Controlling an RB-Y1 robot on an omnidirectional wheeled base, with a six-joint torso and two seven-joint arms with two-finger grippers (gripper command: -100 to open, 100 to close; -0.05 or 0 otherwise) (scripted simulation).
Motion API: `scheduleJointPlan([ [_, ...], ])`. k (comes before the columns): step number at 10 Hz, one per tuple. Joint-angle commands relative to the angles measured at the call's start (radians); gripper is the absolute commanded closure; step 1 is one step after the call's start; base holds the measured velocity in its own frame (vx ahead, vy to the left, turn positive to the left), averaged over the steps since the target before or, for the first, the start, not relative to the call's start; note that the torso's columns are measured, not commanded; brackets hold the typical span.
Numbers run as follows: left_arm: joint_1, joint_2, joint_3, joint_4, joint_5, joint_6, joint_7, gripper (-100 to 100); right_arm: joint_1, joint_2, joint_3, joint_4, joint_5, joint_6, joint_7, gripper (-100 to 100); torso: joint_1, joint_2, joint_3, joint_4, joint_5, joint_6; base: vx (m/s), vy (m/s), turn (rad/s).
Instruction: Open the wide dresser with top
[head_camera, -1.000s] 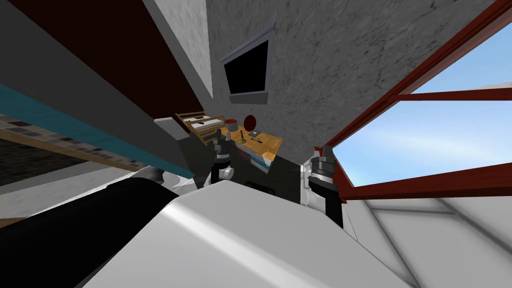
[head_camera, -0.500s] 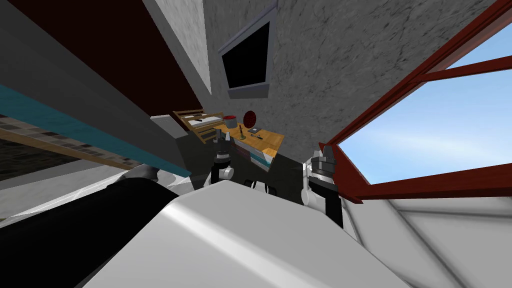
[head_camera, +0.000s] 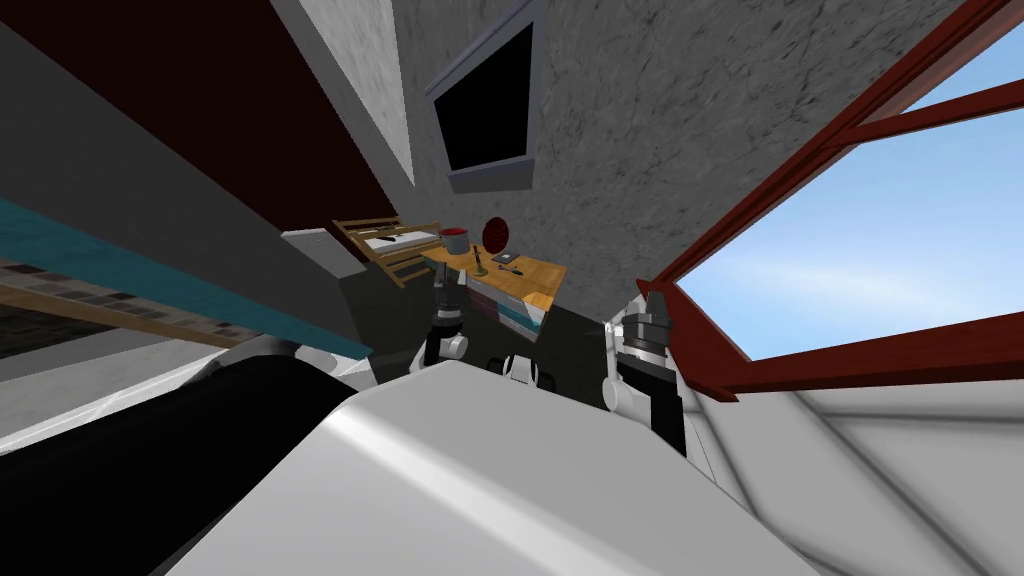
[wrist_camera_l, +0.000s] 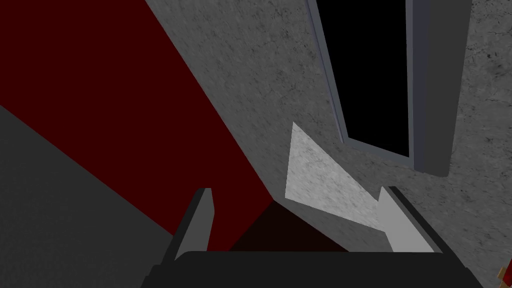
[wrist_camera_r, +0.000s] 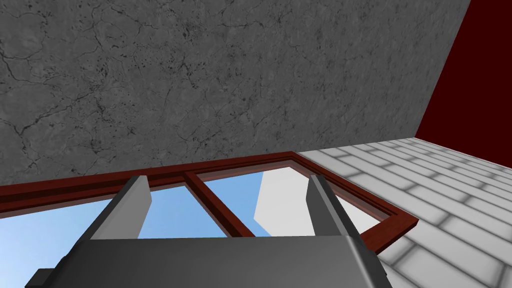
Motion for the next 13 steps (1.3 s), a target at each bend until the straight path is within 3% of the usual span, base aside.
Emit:
scheduleJointPlan([
  [1,-0.010,0.019,-0.003,0.072,0.007,-0.025,-0.010,-100,0.000,0.000,0.000,0.000,0.000,0.000,0.000,0,0.000,0.001,0.000,0.000,0.000,0.000,0.049,0.010,-0.118],
  [13,-0.054,0.048,-0.014,0.365,0.039,-0.128,-0.055,-100,0.000,0.000,0.000,0.000,0.000,0.000,0.000,0,0.000,0.002,0.001,0.001,0.000,0.000,0.041,0.010,-0.097],
])
